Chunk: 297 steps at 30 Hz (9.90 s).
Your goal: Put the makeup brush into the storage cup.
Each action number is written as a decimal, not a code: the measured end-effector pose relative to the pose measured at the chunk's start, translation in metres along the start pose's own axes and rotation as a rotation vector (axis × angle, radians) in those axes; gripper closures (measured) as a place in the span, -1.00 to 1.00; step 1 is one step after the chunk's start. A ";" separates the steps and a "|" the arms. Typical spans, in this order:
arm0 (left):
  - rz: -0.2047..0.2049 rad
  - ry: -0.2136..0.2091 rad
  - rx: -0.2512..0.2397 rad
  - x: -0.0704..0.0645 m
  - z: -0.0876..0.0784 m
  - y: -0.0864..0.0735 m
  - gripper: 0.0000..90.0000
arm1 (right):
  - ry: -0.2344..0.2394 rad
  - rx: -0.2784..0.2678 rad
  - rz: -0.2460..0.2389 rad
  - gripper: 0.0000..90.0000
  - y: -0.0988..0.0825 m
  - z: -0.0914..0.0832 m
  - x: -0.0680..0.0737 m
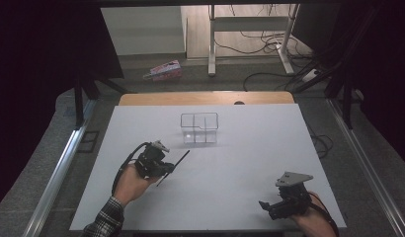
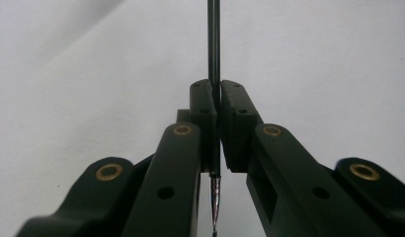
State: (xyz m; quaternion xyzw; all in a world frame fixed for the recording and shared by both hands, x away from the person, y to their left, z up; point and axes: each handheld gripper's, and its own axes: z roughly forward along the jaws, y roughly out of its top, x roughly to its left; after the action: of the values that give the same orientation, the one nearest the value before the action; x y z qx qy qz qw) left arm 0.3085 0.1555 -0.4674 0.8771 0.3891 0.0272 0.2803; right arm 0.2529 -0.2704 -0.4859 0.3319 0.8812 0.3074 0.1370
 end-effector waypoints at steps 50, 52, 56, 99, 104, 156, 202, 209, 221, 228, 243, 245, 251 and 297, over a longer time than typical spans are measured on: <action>0.198 -0.118 -0.129 -0.054 0.003 -0.028 0.89 | -0.032 -0.068 -0.090 -1.00 0.028 0.002 0.013; 0.205 -0.130 -0.126 -0.055 0.005 -0.025 0.89 | -0.022 -0.068 -0.101 -1.00 0.031 0.003 0.015; 0.218 -0.143 -0.127 -0.058 0.006 -0.020 0.89 | -0.006 -0.067 -0.114 -1.00 0.037 0.004 0.019; 0.350 -0.225 -0.011 -0.082 0.035 0.013 0.89 | 0.089 -0.012 -0.402 -0.53 0.094 0.036 0.059; 0.370 -0.229 0.011 -0.084 0.038 0.017 0.89 | 0.104 -0.002 -0.465 -0.44 0.098 0.040 0.064; 0.169 0.017 -0.237 -0.052 0.010 0.001 -0.95 | 0.202 0.108 -0.434 0.88 0.097 0.046 0.052; -0.126 -0.353 -0.529 -0.033 0.009 -0.001 -0.97 | 0.129 -0.257 -0.113 0.88 0.095 0.023 0.057; -0.119 -0.385 -0.522 -0.039 0.012 0.007 -0.78 | 0.148 -0.279 -0.100 0.88 0.096 0.025 0.064; -0.122 -0.446 -0.531 -0.043 0.014 0.011 0.13 | 0.168 -0.304 -0.101 0.88 0.097 0.027 0.072; -0.137 -0.472 -0.530 -0.040 0.014 0.009 0.44 | 0.189 -0.311 -0.108 0.88 0.097 0.030 0.077; -0.162 -0.522 -0.533 -0.038 0.009 0.008 0.90 | 0.226 -0.253 -0.081 0.41 0.097 0.038 0.070; -0.140 -0.491 -0.512 -0.039 0.007 0.008 0.90 | 0.231 -0.249 -0.078 0.33 0.097 0.038 0.070; -0.095 -0.423 -0.464 -0.042 0.004 0.009 0.90 | 0.241 -0.216 -0.077 -0.11 0.097 0.039 0.068; 0.123 -0.254 -0.290 -0.071 -0.009 0.023 0.89 | 0.280 -0.326 -0.021 -0.99 0.117 0.017 0.048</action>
State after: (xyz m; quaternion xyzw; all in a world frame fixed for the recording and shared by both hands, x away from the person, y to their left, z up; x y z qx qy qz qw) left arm 0.2723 0.0980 -0.4356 0.8460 0.2881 -0.0108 0.4485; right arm 0.2832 -0.1616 -0.4272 0.2502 0.8336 0.4876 0.0686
